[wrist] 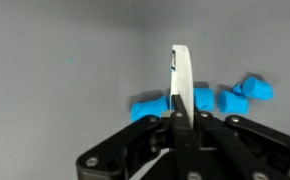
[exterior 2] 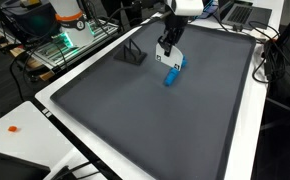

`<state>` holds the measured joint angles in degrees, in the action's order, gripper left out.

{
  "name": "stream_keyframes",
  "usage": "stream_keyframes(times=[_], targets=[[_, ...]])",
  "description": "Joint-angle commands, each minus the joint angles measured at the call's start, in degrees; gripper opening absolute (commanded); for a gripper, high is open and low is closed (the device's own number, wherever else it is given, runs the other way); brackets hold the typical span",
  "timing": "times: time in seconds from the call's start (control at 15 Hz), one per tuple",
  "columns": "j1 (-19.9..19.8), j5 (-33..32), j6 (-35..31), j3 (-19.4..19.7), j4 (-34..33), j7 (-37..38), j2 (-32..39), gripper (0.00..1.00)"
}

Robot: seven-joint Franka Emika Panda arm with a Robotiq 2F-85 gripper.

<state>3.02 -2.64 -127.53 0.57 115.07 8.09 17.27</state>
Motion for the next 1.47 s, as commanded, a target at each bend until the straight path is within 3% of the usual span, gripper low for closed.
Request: stream_keyframes(times=[0.0, 0.47, 0.8, 0.87, 1.4], targets=[[1.2, 1.1, -0.5, -0.1, 5.7, 8.8, -6.6, 0.01], [3.9, 3.1, -0.6, -2.2, 14.0, 33.8, -14.8, 0.01], [4.8, -0.1, -0.2, -4.6, 18.1, 50.9, -16.2, 0.01], [4.0, 1.3, -0.2, -4.5, 15.3, 45.6, -14.5, 0.01], [3.9, 1.1, -0.2, -4.8, 15.2, 46.3, -14.5, 0.04]])
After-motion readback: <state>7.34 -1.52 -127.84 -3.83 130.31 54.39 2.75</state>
